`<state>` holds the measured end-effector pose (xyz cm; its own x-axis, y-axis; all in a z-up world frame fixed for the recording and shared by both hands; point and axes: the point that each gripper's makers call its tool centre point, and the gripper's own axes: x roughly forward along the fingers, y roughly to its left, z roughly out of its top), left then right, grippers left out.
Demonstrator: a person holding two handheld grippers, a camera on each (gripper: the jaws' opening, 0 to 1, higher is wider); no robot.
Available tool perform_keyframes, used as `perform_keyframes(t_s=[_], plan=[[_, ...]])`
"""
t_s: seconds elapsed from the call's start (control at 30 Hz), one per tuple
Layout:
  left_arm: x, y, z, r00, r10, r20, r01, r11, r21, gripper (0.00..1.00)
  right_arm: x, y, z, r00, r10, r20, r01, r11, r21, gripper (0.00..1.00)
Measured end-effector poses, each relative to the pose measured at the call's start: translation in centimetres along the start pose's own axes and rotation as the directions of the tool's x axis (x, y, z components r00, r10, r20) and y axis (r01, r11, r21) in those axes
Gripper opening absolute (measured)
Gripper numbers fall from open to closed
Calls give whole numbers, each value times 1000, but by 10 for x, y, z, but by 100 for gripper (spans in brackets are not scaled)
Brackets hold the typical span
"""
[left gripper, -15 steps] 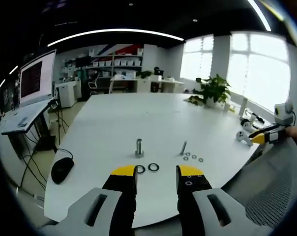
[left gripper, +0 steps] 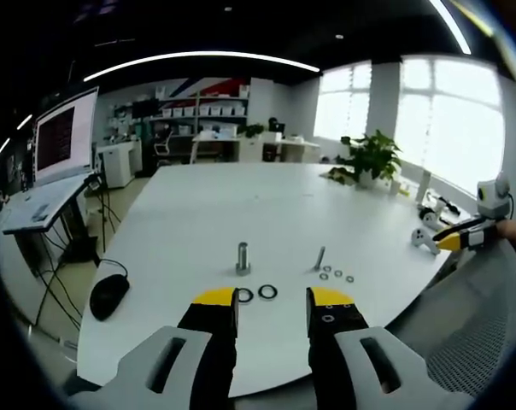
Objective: Place the washer onto the threaded stud by aligning its center hole with the stud, sliding it down to the base, and recovering from edge contact or off-axis alignment until the washer reaches the visible bottom stop.
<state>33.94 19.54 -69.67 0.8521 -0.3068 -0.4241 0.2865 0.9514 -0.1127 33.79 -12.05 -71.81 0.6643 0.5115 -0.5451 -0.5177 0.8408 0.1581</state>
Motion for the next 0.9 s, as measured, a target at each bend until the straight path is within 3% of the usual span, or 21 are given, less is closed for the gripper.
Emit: perform_keyframes(t_s=[0.53, 0.6, 0.67, 0.77, 0.9], plan=[[0, 1, 0, 1000, 2, -3, -2, 1000, -2, 29, 1, 0, -3, 1000, 3, -19, -3, 1000, -2, 25], [0, 1, 0, 1000, 2, -1, -2, 1000, 1, 29, 2, 4, -6, 999, 28, -45, -29, 999, -17, 25], [0, 1, 0, 1000, 0, 1, 0, 1000, 1, 29, 1, 14, 8, 996, 83, 40, -82, 997, -13, 25], [0, 2, 3, 1000, 4, 17, -4, 1000, -4, 30, 3, 17, -6, 991, 125, -53, -126, 992, -4, 25], [-1, 4, 5, 1000, 12, 29, -12, 1000, -10, 30, 5, 25, -5, 983, 172, -59, -174, 984, -39, 25]])
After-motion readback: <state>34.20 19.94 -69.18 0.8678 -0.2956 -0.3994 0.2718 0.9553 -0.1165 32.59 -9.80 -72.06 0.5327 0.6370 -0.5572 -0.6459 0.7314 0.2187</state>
